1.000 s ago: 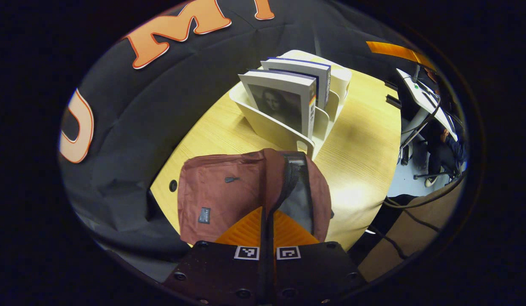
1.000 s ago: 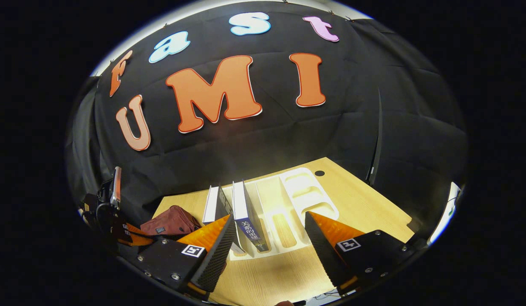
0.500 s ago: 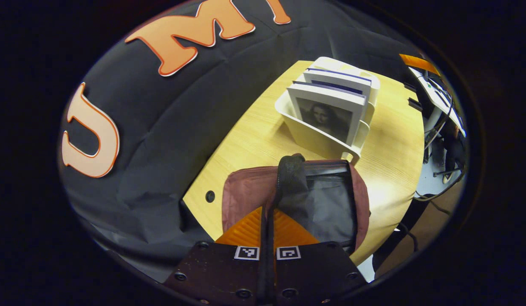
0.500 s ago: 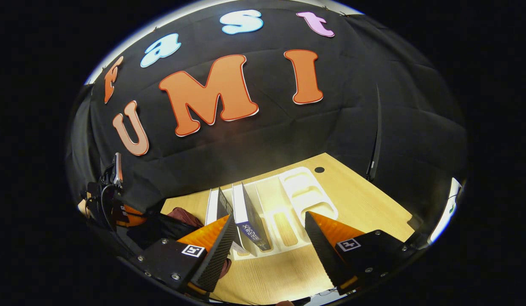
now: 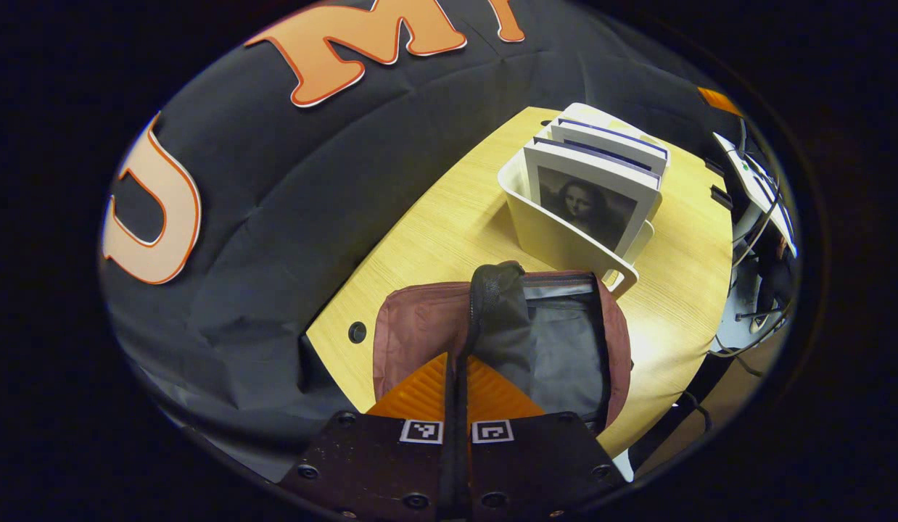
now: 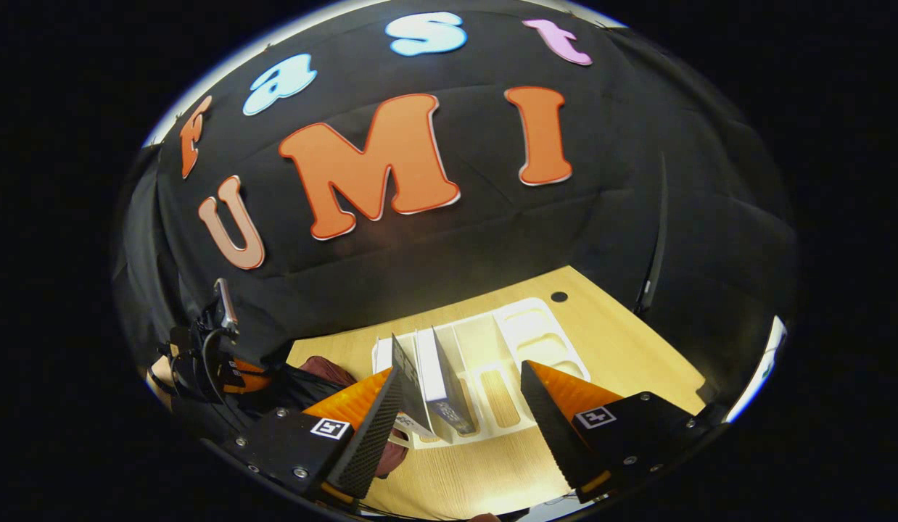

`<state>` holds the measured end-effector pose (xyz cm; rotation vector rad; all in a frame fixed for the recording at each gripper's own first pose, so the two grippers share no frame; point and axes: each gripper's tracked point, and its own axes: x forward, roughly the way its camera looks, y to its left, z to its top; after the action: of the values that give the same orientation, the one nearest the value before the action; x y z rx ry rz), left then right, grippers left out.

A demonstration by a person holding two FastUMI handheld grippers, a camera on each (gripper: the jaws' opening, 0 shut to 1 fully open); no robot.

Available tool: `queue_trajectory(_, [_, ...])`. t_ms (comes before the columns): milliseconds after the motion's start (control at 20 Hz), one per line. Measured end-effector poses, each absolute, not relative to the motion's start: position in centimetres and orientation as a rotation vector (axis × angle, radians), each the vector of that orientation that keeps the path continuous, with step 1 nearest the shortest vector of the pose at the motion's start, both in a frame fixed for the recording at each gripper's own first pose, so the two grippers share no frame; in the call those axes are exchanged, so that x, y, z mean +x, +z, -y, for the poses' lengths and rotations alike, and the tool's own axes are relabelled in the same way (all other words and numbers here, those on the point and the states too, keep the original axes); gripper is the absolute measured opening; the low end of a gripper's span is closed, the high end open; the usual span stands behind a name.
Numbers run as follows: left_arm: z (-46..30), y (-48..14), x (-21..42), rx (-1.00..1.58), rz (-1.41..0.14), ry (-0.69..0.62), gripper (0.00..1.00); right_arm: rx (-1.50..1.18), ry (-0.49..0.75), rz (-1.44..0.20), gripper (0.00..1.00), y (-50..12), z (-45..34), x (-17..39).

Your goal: Open the schoolbag, grab two books from the bookshelf and put them into the schoolbag.

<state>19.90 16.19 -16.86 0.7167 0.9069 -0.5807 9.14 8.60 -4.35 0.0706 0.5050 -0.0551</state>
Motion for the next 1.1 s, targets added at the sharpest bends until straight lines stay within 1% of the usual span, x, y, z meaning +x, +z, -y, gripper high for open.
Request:
queue_trajectory(250, [-16.3,-17.9,19.6,0.713,-0.918,-0.609,0.01,0.027,0.089,-0.61,0.97,-2.0,-15.0,13.3])
queue_trajectory(350, [-16.6,-18.3,19.6,0.705,-0.92,-0.615,0.01,-0.023,0.139,-0.674,0.97,-2.6,-17.0,14.7])
queue_trajectory(450, [-16.8,-18.4,19.5,0.696,-0.917,-0.622,0.01,0.002,0.214,-0.769,0.97,-3.6,-19.7,15.7])
queue_trajectory(500, [-17.0,-18.4,19.5,0.694,-0.914,-0.621,0.01,0.029,0.226,-0.831,0.97,-4.6,-20.8,16.1])
queue_trajectory(600, [-17.3,-18.4,19.8,0.689,-0.91,-0.616,0.01,0.055,0.212,-0.958,0.97,-7.8,-21.6,16.9])
queue_trajectory(750, [-17.7,-18.3,19.9,0.685,-0.902,-0.616,0.01,0.001,0.193,-1.164,0.98,-13.1,-21.3,16.7])
queue_trajectory(850, [-17.9,-18.1,19.8,0.686,-0.897,-0.621,0.01,-0.014,0.172,-1.216,0.99,-15.9,-21.4,17.6])
queue_trajectory(900, [-18.0,-18.1,19.8,0.687,-0.898,-0.625,0.01,-0.043,0.151,-1.243,0.99,-17.3,-21.0,17.9])
queue_trajectory(1100, [-18.2,-18.0,19.2,0.671,-0.896,-0.636,0.01,-0.123,0.092,-1.313,0.99,-20.0,-19.6,18.6])
